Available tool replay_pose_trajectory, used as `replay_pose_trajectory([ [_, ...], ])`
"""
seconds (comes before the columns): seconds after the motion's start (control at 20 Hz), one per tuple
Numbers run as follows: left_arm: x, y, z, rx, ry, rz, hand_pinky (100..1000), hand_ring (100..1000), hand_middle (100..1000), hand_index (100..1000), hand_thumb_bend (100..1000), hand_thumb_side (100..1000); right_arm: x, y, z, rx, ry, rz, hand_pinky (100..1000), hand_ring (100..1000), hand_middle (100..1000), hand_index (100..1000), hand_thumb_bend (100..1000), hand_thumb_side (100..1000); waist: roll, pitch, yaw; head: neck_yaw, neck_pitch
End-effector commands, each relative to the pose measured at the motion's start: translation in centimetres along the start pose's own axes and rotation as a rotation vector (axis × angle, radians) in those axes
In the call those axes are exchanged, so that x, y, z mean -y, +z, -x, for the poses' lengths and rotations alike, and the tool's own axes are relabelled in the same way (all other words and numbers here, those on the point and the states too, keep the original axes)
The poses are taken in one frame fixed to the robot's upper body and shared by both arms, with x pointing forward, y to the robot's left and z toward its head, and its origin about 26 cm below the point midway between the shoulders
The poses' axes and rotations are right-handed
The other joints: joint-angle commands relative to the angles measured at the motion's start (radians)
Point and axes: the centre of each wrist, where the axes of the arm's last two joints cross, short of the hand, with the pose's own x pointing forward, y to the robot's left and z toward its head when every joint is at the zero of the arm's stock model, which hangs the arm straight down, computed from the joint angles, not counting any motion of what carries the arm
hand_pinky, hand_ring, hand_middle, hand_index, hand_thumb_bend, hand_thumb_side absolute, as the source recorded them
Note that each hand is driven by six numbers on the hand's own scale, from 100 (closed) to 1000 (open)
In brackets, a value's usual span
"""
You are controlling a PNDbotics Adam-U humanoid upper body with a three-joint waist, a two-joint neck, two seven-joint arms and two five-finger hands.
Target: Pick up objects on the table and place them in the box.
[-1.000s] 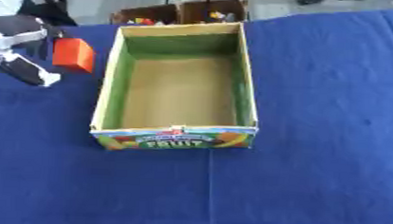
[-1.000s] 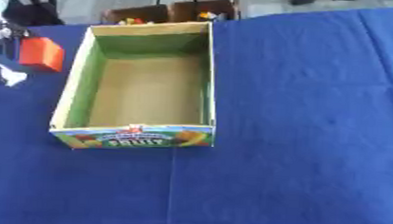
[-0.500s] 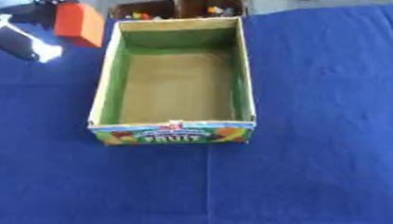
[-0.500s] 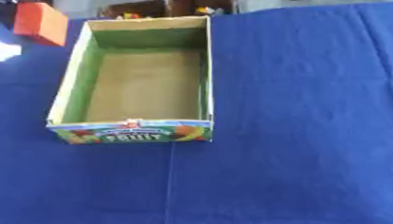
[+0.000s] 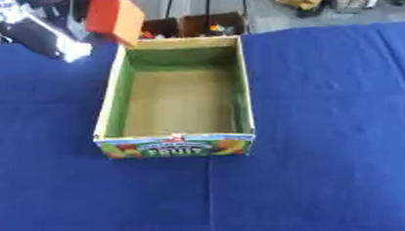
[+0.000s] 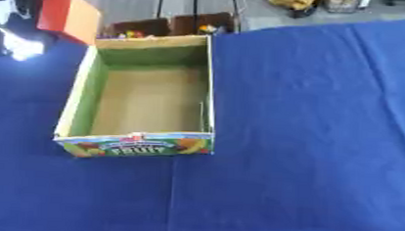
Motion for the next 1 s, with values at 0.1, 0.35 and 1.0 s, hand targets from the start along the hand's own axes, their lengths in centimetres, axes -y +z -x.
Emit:
replay_pose_trajectory([
  [0.1,-0.2,-1.3,-0.9,0.027,-0.014,0.032,531,538,501,784,100,245,0.0,-0.9,-0.3,0.032,-0.013,0.003,687,794,518,718,122,866,0.016,-0.017,-0.008,0.004,-0.004],
  [0.35,1.8,-3.4,-0.8,0.007,-0.016,0.105,540,551,510,783,100,246,-0.1,-1.0,-0.3,0.033,-0.018,0.003,689,795,517,718,125,855,0.021,-0.011,-0.019,0.009,-0.004],
  [1.0,7.4,-7.2,-0.4,-0.024,-0.026,0.243,555,576,534,788,100,292,-0.2,-1.2,-0.3,0.041,-0.033,0.011,690,796,518,718,127,854,0.019,0.002,-0.035,0.014,-0.017],
])
